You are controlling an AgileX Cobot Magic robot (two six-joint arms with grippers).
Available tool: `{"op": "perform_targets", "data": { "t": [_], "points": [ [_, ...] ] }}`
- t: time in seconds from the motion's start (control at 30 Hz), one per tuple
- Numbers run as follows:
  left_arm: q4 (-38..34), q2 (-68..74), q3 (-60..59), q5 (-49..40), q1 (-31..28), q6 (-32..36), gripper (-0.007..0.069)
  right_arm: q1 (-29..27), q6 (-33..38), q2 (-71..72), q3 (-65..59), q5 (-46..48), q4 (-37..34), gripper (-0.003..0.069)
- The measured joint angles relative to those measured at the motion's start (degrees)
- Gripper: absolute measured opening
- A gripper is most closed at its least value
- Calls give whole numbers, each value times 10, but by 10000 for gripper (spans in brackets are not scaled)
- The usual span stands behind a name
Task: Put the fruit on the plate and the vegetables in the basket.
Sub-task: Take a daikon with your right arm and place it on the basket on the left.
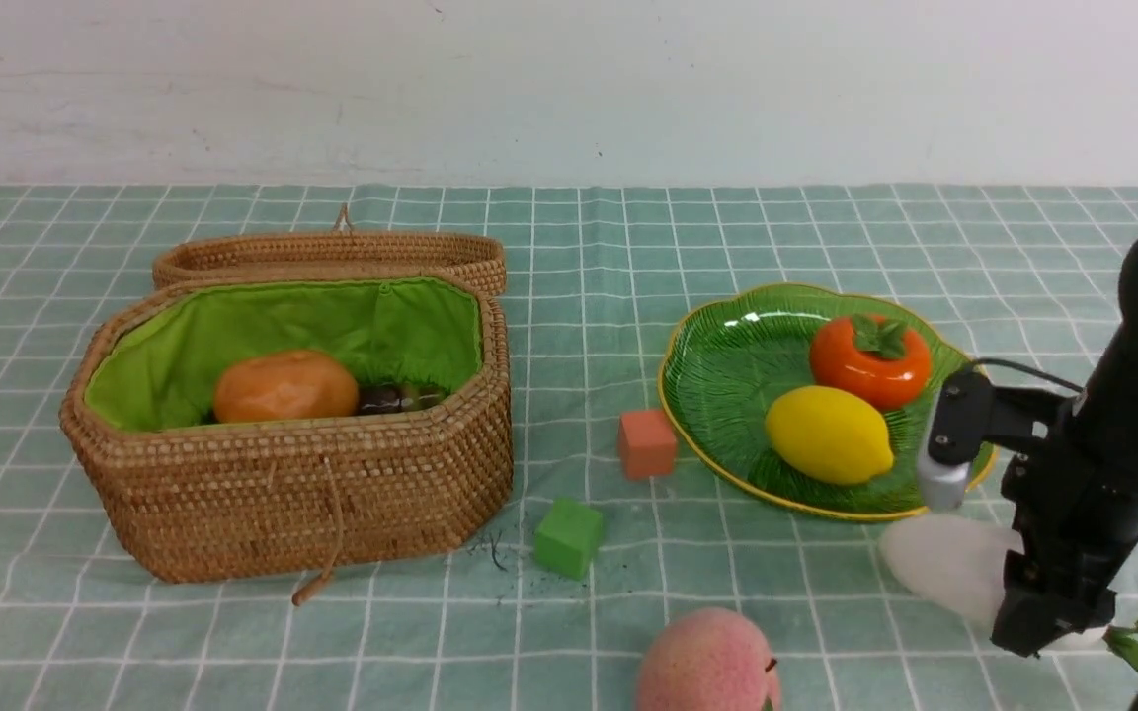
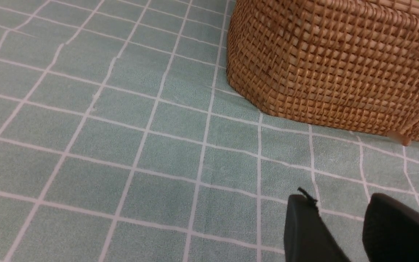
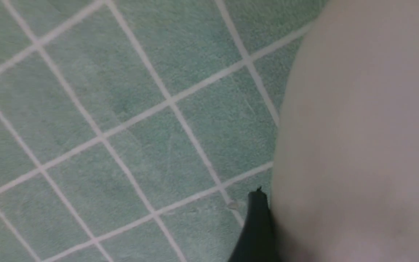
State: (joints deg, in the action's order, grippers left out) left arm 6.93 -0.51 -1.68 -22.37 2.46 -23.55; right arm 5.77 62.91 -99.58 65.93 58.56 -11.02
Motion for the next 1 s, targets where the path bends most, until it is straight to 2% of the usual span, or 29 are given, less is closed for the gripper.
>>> {"op": "perform_targets", "data": {
  "t": [0.17, 0.33, 0.4, 0.57, 0.8, 0.93, 1.0],
  "points": [
    [0, 0, 0, 0, 0, 0, 237, 17, 20, 59, 41, 39, -92, 519],
    [0, 0, 0, 0, 0, 0, 237, 65, -22, 61, 135, 62, -100, 519],
    [0, 0, 0, 0, 0, 0, 237, 104, -52, 43, 217, 68, -92, 519],
    [0, 0, 0, 0, 0, 0, 237, 149, -67, -4, 332, 72, -104, 519],
    [0, 0, 0, 0, 0, 0, 237, 227, -58, -137, 493, 17, -232, 519],
    [0, 0, 0, 0, 0, 0, 237, 266, -33, -193, 539, -29, -249, 519],
    [0, 0, 0, 0, 0, 0, 237, 291, -20, -225, 565, -83, -252, 519]
  ]
}}
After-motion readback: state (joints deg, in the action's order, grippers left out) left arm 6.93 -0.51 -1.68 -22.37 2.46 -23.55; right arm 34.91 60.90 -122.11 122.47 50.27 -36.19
